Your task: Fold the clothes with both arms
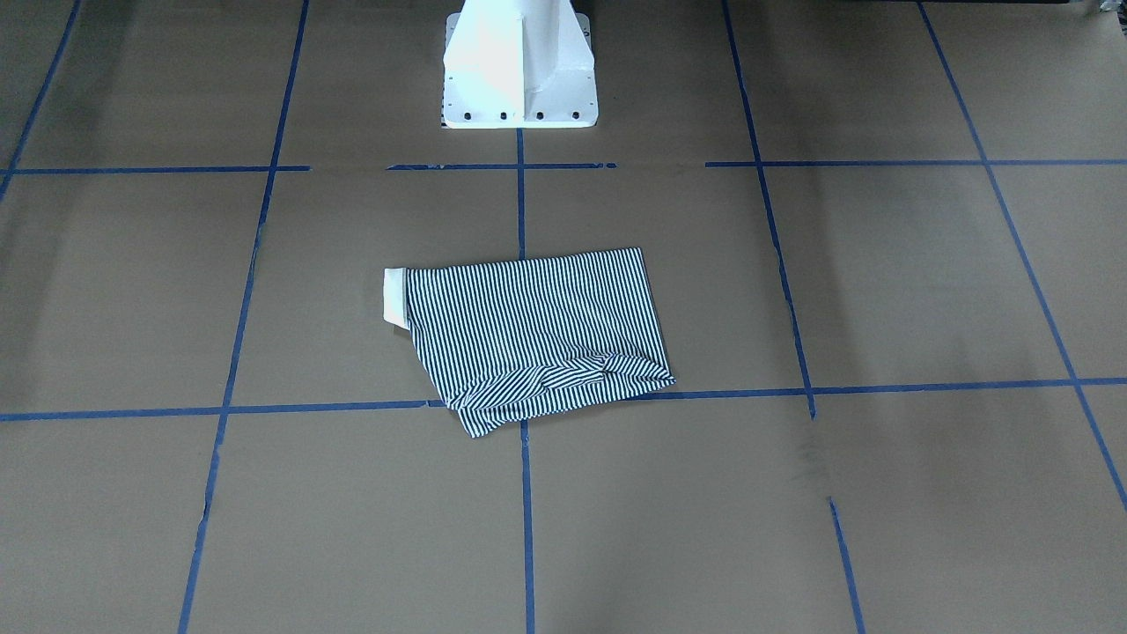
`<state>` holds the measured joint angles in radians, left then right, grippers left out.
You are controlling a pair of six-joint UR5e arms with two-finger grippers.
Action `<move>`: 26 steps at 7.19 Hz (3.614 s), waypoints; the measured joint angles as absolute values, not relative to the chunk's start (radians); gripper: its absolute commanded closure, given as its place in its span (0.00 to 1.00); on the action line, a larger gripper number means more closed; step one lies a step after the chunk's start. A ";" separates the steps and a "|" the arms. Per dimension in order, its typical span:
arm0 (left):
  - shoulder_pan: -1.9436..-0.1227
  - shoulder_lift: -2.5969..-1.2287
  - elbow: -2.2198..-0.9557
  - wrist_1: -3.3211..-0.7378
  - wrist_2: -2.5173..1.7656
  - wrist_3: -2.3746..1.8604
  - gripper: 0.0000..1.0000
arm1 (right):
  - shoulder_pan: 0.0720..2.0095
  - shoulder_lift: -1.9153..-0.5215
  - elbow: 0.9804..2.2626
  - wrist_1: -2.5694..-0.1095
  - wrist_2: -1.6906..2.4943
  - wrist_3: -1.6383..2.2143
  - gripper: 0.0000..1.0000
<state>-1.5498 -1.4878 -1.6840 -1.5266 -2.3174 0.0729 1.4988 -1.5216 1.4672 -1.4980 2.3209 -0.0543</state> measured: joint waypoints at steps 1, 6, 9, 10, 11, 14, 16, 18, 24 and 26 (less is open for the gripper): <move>-1.550 -1.480 -1.687 -1.524 -2.318 0.075 0.00 | 1.499 -1.523 1.467 -1.497 2.323 -0.054 0.00; -1.551 -1.478 -1.695 -1.480 -2.321 0.082 0.00 | 1.500 -1.560 1.549 -1.495 2.362 -0.040 0.00; -1.551 -1.478 -1.694 -1.481 -2.325 0.083 0.00 | 1.499 -1.587 1.620 -1.500 2.318 -0.039 0.00; -1.551 -1.478 -1.694 -1.483 -2.325 0.083 0.00 | 1.495 -1.590 1.632 -1.500 2.310 -0.040 0.00; -1.551 -1.478 -1.694 -1.484 -2.326 0.084 0.00 | 1.491 -1.592 1.642 -1.501 2.306 -0.041 0.00; -1.551 -1.478 -1.697 -1.487 -2.375 0.083 0.00 | 1.481 -1.598 1.680 -1.535 2.309 -0.041 0.00; -1.551 -1.478 -1.697 -1.488 -2.405 0.083 0.00 | 1.477 -1.599 1.688 -1.543 2.313 -0.041 0.00; -1.551 -1.479 -1.697 -1.488 -2.409 0.083 0.00 | 1.477 -1.601 1.695 -1.545 2.318 -0.041 0.00; -1.551 -1.490 -1.706 -1.490 -2.406 0.074 0.00 | 1.477 -1.603 1.698 -1.545 2.321 -0.040 0.00; -1.551 -1.490 -1.706 -1.491 -2.401 0.074 0.00 | 1.477 -1.603 1.698 -1.545 2.321 -0.040 0.00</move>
<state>-1.5508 -1.4900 -1.7059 -1.4910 -2.4009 0.0741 1.4772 -1.6030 1.6981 -1.5447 2.3205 -0.0399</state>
